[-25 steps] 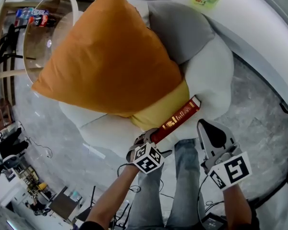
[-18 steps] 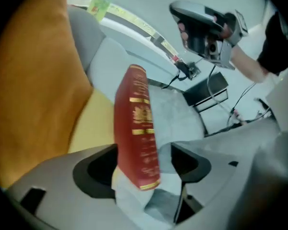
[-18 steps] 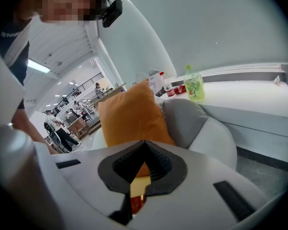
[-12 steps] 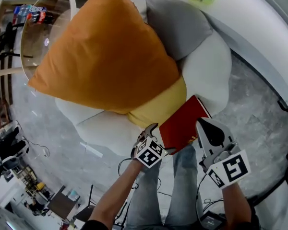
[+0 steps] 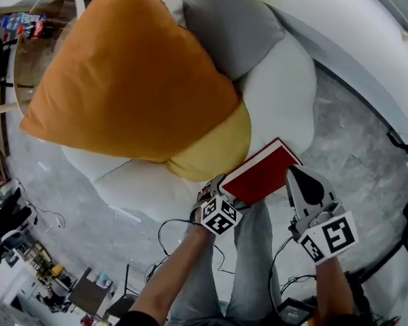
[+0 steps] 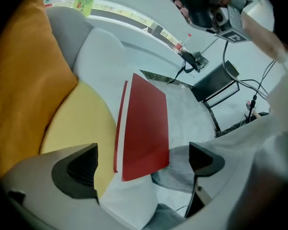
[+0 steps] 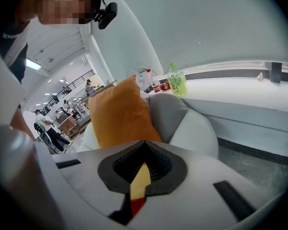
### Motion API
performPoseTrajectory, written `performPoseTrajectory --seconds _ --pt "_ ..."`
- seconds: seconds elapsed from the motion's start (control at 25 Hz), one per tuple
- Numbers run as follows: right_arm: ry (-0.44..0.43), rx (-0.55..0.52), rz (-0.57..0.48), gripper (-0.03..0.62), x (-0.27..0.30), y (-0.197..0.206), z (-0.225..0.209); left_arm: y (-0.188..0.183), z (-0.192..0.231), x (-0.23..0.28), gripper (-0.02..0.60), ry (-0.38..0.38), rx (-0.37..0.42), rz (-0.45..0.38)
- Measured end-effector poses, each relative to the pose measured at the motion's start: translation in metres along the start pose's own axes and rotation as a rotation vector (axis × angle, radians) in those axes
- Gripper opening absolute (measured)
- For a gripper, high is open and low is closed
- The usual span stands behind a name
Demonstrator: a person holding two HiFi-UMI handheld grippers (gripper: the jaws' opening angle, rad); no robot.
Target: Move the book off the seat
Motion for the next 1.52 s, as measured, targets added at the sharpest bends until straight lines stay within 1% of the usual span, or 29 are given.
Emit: performPoseTrajectory --seconds 0.12,0.2,0.28,0.36,0.44,0.48,0.56,0.6,0.64,0.72,0.76,0.8,0.84,0.88,0.96,1.0,1.04,1.08,1.12,1.2,1.32,1.36,1.4,1.48,1.52 --pt "0.017 0.014 0.000 0.008 -0.003 0.012 -0.006 -0.006 0.023 0.026 0.581 0.019 0.043 0.010" --pt "0.022 0.007 0.006 0.008 -0.003 0.021 -0.012 -0.015 0.037 0.045 0.581 0.054 0.059 0.005" --pt "0.028 -0.001 0.012 0.008 -0.002 0.030 -0.018 -0.023 0.042 0.058 0.581 0.115 0.075 0.000" --pt "0.033 -0.002 0.017 0.008 -0.002 0.038 -0.022 -0.027 0.037 0.067 0.580 0.189 0.105 0.001" --pt "0.038 -0.001 0.018 0.008 -0.003 0.043 -0.024 -0.029 0.031 0.073 0.575 0.253 0.144 0.013" --pt "0.040 -0.001 0.019 0.008 -0.003 0.045 -0.026 -0.028 0.028 0.077 0.563 0.279 0.155 0.024" --pt "0.045 0.000 0.020 0.008 -0.004 0.047 -0.029 -0.028 0.029 0.081 0.501 0.311 0.144 0.046" --pt "0.047 0.000 0.020 0.008 -0.005 0.048 -0.031 -0.031 0.032 0.081 0.471 0.321 0.119 0.047" --pt "0.048 -0.001 0.021 0.008 -0.005 0.048 -0.033 -0.036 0.033 0.078 0.426 0.340 0.087 0.035" --pt "0.049 -0.001 0.021 0.008 -0.006 0.048 -0.036 -0.051 0.026 0.067 0.303 0.424 0.039 -0.006" --pt "0.048 -0.002 0.021 0.008 -0.006 0.048 -0.038 -0.057 0.019 0.063 0.280 0.471 0.043 -0.011" --pt "0.046 -0.003 0.020 0.008 -0.006 0.047 -0.039 -0.059 0.011 0.061 0.268 0.502 0.071 0.004" --pt "0.043 -0.006 0.019 0.008 -0.005 0.047 -0.040 -0.057 0.004 0.062 0.267 0.517 0.118 0.041" --pt "0.040 -0.009 0.018 0.008 -0.005 0.047 -0.040 -0.050 -0.002 0.065 0.268 0.529 0.165 0.095" --pt "0.036 -0.016 0.017 0.008 -0.001 0.045 -0.040 -0.028 -0.011 0.071 0.268 0.565 0.242 0.238" --pt "0.037 -0.019 0.016 0.008 0.000 0.043 -0.040 -0.016 -0.014 0.074 0.268 0.570 0.292 0.299" --pt "0.039 -0.020 0.016 0.008 0.001 0.042 -0.042 -0.006 -0.016 0.079 0.268 0.555 0.342 0.332" --pt "0.043 -0.018 0.017 0.008 0.001 0.042 -0.043 0.002 -0.016 0.084 0.268 0.529 0.370 0.345" --pt "0.047 -0.014 0.020 0.008 0.000 0.043 -0.044 0.007 -0.013 0.087 0.268 0.502 0.371 0.351" --pt "0.059 -0.010 0.033 0.008 -0.003 0.042 -0.044 0.014 -0.006 0.082 0.251 0.466 0.326 0.375" --pt "0.076 -0.025 0.029 0.008 -0.003 0.031 -0.042 0.024 0.012 0.060 0.249 0.400 0.270 0.413" --pt "0.078 -0.027 0.021 0.008 -0.002 0.025 -0.040 0.027 0.018 0.050 0.247 0.371 0.256 0.406" --pt "0.081 -0.028 0.015 0.008 -0.004 0.019 -0.037 0.027 0.020 0.040 0.247 0.352 0.238 0.378" --pt "0.082 -0.036 0.009 0.008 -0.010 0.006 -0.027 0.022 0.016 0.016 0.249 0.339 0.194 0.304" --pt "0.078 -0.045 0.006 0.008 -0.013 -0.002 -0.019 0.021 0.015 0.001 0.249 0.325 0.177 0.285"
Point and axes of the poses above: the fingertips, and each gripper's own axes: x forward along the fingers, z to its left, y out of its underside, the point moved 1 cm from there along -x, backward along the fingers, and after that the axes turned 5 degrees about -x, right-handed, at the moved point
